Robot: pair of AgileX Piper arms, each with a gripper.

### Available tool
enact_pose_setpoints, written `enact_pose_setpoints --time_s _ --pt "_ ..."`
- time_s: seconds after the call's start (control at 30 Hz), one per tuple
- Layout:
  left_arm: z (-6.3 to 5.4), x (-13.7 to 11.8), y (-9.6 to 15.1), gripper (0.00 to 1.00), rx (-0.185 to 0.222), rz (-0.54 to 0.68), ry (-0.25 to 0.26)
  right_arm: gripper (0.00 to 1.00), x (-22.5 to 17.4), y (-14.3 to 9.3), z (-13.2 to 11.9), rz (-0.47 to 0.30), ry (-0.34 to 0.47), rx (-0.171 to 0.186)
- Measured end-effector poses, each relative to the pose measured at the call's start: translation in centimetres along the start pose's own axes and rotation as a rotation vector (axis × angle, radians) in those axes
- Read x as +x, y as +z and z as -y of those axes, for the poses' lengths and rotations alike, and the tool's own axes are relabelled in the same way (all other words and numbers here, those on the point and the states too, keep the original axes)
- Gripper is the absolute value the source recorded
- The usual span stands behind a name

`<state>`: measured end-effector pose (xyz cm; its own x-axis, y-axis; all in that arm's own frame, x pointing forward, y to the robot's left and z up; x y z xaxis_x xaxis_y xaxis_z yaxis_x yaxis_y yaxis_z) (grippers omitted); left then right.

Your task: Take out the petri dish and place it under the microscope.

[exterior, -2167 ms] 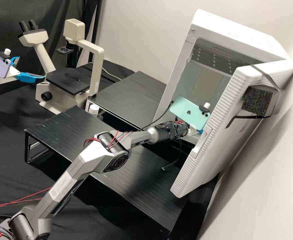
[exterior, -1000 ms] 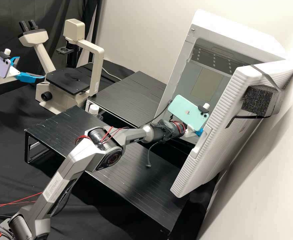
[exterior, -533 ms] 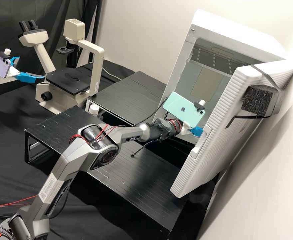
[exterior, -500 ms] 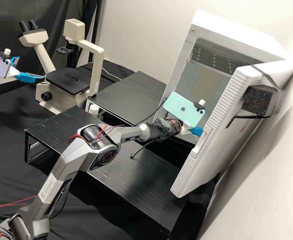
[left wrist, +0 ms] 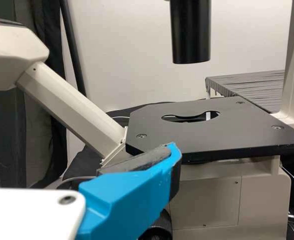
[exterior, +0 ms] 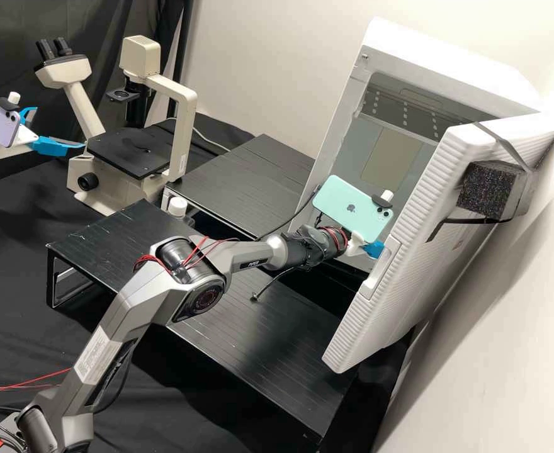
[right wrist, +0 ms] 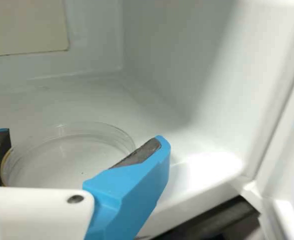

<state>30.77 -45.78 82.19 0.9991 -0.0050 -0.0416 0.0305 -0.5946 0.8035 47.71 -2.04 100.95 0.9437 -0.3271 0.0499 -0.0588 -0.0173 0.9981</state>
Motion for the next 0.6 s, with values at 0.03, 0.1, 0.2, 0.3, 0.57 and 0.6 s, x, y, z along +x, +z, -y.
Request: enact_pose_setpoints --time_s 0.03,0.1,0.2,0.3,0.57,0.6 --pt "0.0 0.0 0.0 1.0 0.0 0.0 0.0 0.0 0.0 0.2 -0.2 0.005 0.005 0.001" --pt "0.0 0.0 0.0 1.0 0.0 0.0 0.0 0.0 -0.1 0.8 -0.4 0.015 0.007 0.007" --pt "0.0 0.0 0.0 1.0 0.0 0.0 0.0 0.0 -0.4 1.3 -0.8 0.028 0.012 0.011" --pt "0.0 0.0 0.0 1.0 0.0 0.0 0.0 0.0 -0.8 1.5 -1.1 0.032 0.01 0.013" --pt "0.0 0.0 0.0 1.0 0.0 0.0 0.0 0.0 -3.4 2.0 -2.3 0.053 0.02 0.022" --pt "0.0 0.0 0.0 1.0 0.0 0.0 0.0 0.0 -3.8 2.0 -2.4 0.056 0.021 0.022"
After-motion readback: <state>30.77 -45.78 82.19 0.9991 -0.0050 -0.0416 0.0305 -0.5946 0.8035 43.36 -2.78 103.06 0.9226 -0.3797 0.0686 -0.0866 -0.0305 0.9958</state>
